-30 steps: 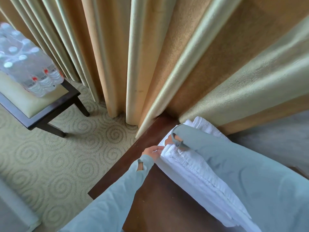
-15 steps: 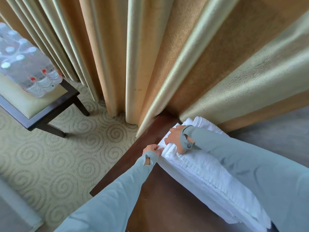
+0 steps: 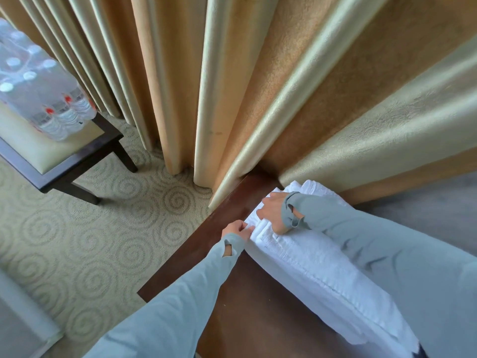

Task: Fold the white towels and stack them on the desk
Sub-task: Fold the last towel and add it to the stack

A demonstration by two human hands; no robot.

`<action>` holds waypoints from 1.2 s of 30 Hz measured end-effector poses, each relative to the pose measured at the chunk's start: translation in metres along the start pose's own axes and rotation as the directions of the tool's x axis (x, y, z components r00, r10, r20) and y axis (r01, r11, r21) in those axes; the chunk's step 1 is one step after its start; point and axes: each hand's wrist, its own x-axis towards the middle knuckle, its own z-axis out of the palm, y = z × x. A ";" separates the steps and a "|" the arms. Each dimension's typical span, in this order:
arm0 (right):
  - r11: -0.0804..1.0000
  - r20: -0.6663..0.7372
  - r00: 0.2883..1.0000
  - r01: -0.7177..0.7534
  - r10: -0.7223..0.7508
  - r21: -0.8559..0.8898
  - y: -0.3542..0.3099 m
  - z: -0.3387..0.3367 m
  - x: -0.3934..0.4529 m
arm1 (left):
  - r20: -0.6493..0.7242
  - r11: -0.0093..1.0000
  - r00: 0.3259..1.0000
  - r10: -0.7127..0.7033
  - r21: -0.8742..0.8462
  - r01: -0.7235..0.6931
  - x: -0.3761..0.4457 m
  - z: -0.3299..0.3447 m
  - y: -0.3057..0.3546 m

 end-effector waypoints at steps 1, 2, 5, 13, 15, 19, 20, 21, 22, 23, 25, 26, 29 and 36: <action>0.999 -0.006 1.000 0.027 -0.027 0.036 0.001 -0.002 0.000 | 0.005 1.000 1.000 0.006 -0.021 -0.006 -0.002 0.000 0.002; 0.993 -0.039 0.997 0.063 -0.059 0.103 0.004 -0.005 -0.002 | 0.006 1.000 1.000 0.002 -0.028 -0.001 -0.003 0.001 0.002; 0.970 -0.226 0.973 0.089 -0.036 0.225 0.014 -0.010 -0.022 | -0.057 0.992 0.998 0.007 -0.125 -0.014 -0.007 0.004 0.002; 0.585 -0.469 0.544 -0.049 0.695 0.809 0.021 0.076 -0.057 | 0.172 0.839 0.900 0.401 -0.465 -0.285 -0.040 -0.002 0.027; 0.541 -0.399 0.587 -0.081 0.704 0.837 0.006 0.086 -0.043 | 0.277 0.876 0.857 0.434 -0.352 -0.329 -0.044 0.006 0.028; 0.588 -0.384 0.628 -0.147 0.677 0.796 0.008 0.079 -0.027 | 0.335 0.886 0.859 0.387 -0.394 -0.245 -0.036 -0.004 0.023; 0.578 -0.375 0.615 -0.165 0.694 0.799 0.009 0.078 -0.025 | 0.359 0.888 0.850 0.384 -0.395 -0.234 -0.038 -0.010 0.023; 0.564 -0.368 0.596 -0.179 0.714 0.806 0.007 0.078 -0.023 | 0.362 0.890 0.846 0.392 -0.381 -0.249 -0.038 -0.013 0.019; 0.550 -0.363 0.579 -0.184 0.730 0.815 0.005 0.080 -0.022 | 0.369 0.903 0.845 0.386 -0.337 -0.265 -0.036 -0.016 0.020; 0.539 -0.367 0.553 -0.182 0.748 0.823 0.002 0.081 -0.021 | 0.356 0.909 0.852 0.383 -0.308 -0.280 -0.037 -0.019 0.023; 0.537 -0.383 0.526 -0.175 0.760 0.825 -0.002 0.085 -0.024 | 0.262 0.928 0.918 0.296 -0.305 -0.212 -0.012 -0.018 0.017; 0.538 -0.389 0.521 -0.167 0.760 0.827 -0.001 0.086 -0.027 | 0.211 0.935 0.948 0.236 -0.314 -0.163 0.005 -0.018 0.010; 0.440 -0.331 0.519 -0.099 0.788 0.893 0.004 0.093 -0.042 | 0.140 0.963 0.970 0.199 -0.211 -0.167 0.024 -0.017 -0.005; 0.335 -0.248 0.438 -0.133 0.864 0.933 -0.023 0.114 -0.050 | -0.179 0.872 0.853 0.490 0.109 -0.478 -0.009 0.005 0.008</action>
